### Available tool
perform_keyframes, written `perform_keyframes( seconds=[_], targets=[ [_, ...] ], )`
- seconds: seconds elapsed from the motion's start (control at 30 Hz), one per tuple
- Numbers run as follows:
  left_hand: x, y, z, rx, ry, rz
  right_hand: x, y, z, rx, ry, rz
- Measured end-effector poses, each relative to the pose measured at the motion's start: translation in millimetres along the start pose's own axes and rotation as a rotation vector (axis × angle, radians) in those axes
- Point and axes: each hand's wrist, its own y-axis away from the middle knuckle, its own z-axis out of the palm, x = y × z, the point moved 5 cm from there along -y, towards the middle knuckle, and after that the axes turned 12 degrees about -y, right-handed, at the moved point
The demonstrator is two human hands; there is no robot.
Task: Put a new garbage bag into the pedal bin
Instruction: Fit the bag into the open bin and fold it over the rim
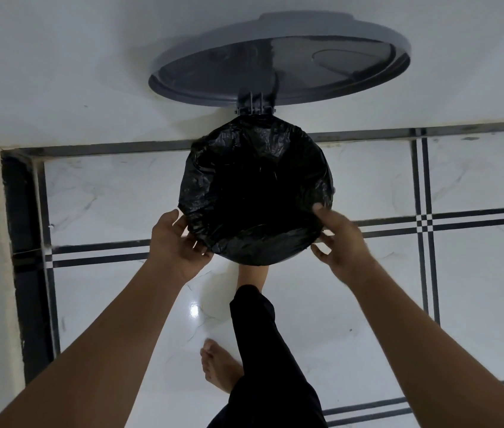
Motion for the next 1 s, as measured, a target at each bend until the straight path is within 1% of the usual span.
perform_keyframes(
  seconds=[0.1,0.17,0.23,0.33,0.43,0.57,0.7,0.8,0.9,1.0],
  targets=[
    [-2,2,-1,-0.010,0.006,0.038,26,6,-5,0.007,0.100,-0.056],
    [-4,4,-3,-0.019,0.004,0.052,36,8,-12,0.062,0.082,-0.103],
    [-6,4,-5,-0.027,-0.018,0.062,41,10,-16,0.080,0.002,-0.118],
    [-7,4,-7,-0.020,-0.054,0.063,48,16,-18,0.033,-0.201,-0.069],
    [-7,5,-7,-0.007,-0.081,0.072,54,19,-23,0.079,-0.308,-0.038],
    [-11,8,-10,0.034,-0.120,0.088,57,17,-24,0.102,-0.273,-0.005],
    [-26,13,-12,-0.002,-0.072,0.114,58,13,-22,0.097,-0.259,0.012],
    [-42,20,-14,-0.012,-0.155,0.125,58,10,-21,0.046,-0.331,0.049],
    [-46,24,-18,-0.057,-0.219,0.154,58,8,-18,-0.006,-0.357,0.074],
    [-47,25,-21,-0.067,-0.255,0.165,56,4,-15,-0.011,-0.373,0.076]
  ],
)
